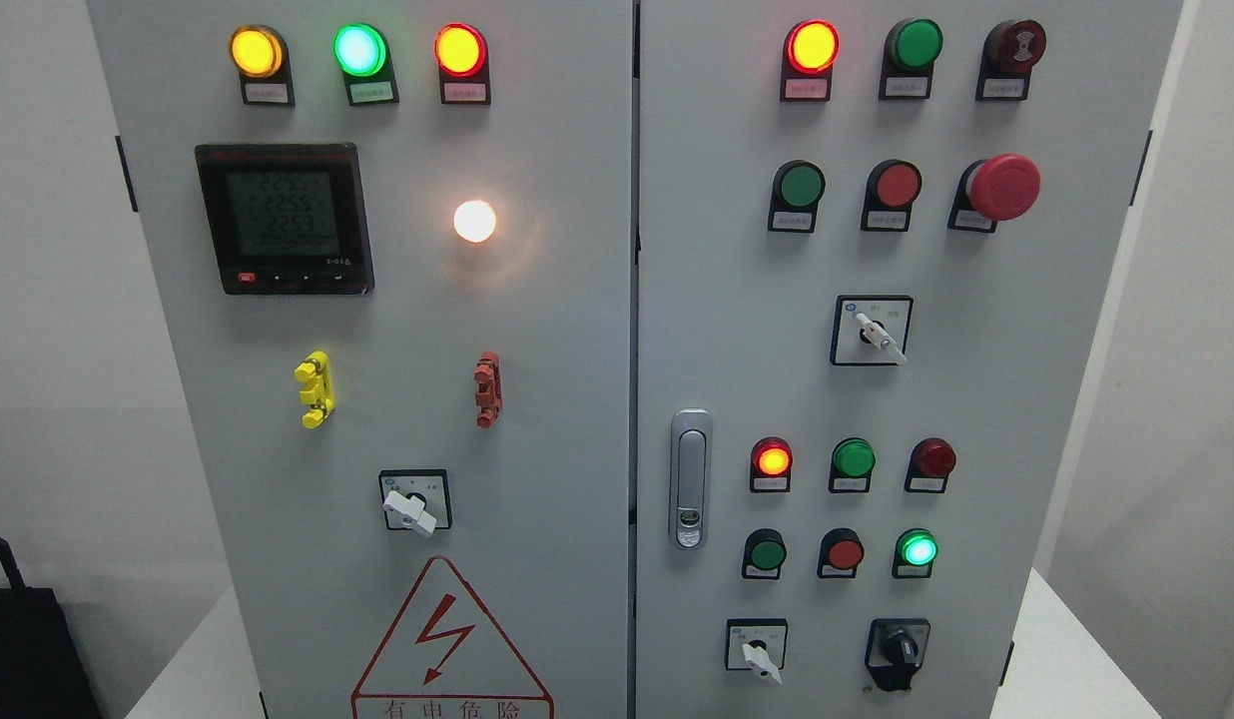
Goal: Trip black knob to open circuit
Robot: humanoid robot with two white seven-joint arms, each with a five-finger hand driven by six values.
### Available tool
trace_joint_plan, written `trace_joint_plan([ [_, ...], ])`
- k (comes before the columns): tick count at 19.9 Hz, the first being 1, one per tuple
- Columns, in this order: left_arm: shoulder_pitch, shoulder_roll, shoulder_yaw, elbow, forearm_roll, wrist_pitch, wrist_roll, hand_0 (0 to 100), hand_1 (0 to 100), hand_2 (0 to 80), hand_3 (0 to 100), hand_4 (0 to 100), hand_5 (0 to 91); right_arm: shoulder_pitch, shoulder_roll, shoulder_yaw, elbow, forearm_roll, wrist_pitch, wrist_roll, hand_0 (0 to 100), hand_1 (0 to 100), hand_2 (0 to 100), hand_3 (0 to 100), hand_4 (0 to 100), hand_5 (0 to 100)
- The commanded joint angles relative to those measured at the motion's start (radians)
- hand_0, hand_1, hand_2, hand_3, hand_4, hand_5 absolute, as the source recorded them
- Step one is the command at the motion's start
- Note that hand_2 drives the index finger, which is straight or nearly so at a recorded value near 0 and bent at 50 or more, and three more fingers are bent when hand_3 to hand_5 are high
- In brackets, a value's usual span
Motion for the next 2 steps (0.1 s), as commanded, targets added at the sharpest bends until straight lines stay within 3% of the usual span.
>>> trace_joint_plan([
  [1, -0.004, -0.002, 0.001, 0.000, 0.002, 0.000, 0.000, 12, 39, 0.0, 0, 0, 0.0, -0.002, 0.004, 0.003, -0.028, -0.003, -0.016, 0.007, 7, 0, 0, 0, 0, 0],
  [2, -0.002, -0.002, 0.001, 0.000, 0.002, -0.001, 0.000, 12, 39, 0.0, 0, 0, 0.0, -0.002, 0.004, 0.003, -0.028, -0.003, -0.016, 0.007, 7, 0, 0, 0, 0, 0],
])
